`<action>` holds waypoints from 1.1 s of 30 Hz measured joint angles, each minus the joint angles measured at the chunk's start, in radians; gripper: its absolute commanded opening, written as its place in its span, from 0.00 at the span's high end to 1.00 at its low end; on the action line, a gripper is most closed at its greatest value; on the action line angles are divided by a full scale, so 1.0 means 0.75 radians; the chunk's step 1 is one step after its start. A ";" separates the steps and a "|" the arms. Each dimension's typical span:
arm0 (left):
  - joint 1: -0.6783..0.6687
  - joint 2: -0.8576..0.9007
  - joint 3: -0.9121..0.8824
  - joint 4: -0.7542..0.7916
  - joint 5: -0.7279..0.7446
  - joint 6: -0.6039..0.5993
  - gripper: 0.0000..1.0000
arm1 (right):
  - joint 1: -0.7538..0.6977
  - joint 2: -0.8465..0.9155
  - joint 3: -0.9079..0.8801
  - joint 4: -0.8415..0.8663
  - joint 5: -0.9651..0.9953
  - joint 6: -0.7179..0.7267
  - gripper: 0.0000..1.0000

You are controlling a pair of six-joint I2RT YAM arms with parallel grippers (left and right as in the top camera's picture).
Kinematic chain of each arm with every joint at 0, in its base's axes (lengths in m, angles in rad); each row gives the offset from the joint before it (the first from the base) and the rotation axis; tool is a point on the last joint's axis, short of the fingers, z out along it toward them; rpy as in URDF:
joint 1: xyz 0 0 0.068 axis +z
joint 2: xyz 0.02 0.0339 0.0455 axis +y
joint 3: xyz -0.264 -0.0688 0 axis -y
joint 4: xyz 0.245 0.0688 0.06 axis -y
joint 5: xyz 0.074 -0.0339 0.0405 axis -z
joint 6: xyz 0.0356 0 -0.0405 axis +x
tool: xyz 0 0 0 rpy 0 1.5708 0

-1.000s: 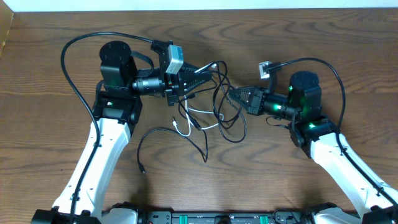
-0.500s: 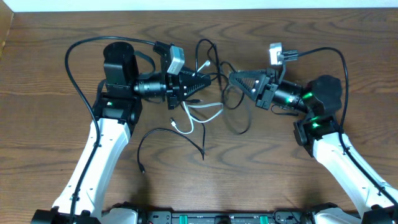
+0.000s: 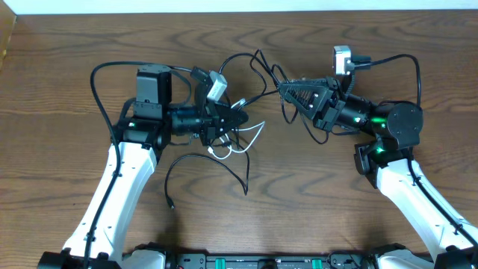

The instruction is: Untangle cables

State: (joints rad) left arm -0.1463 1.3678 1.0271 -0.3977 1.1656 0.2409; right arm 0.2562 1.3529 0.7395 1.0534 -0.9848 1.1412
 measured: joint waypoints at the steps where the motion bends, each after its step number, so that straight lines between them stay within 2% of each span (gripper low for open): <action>1: 0.000 0.000 0.000 -0.028 -0.032 0.012 0.92 | 0.000 0.000 0.000 0.001 0.006 0.004 0.99; 12: 0.000 0.000 0.000 -0.241 -0.312 0.111 0.92 | 0.000 0.000 0.000 0.110 0.066 0.038 0.99; 13: 0.000 0.000 0.000 -0.259 -0.331 0.127 0.88 | 0.000 0.000 0.000 0.120 0.073 0.042 0.99; 16: 0.000 0.000 0.000 -0.297 -0.375 0.150 0.54 | 0.000 0.000 0.000 0.124 0.082 0.043 0.99; 20: 0.000 0.000 0.000 -0.337 -0.430 0.178 0.30 | 0.000 0.000 0.000 0.123 0.085 0.044 0.99; 26: 0.000 -0.004 0.000 -0.333 -0.435 0.225 0.22 | 0.000 0.000 0.000 0.074 0.087 0.041 0.99; 33: 0.000 -0.152 0.000 -0.332 -0.337 0.405 0.12 | 0.000 0.000 0.000 0.012 0.087 0.017 0.99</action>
State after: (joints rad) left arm -0.1463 1.2537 1.0271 -0.6468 0.9131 0.5449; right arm 0.2562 1.3529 0.7395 1.0622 -0.9192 1.1538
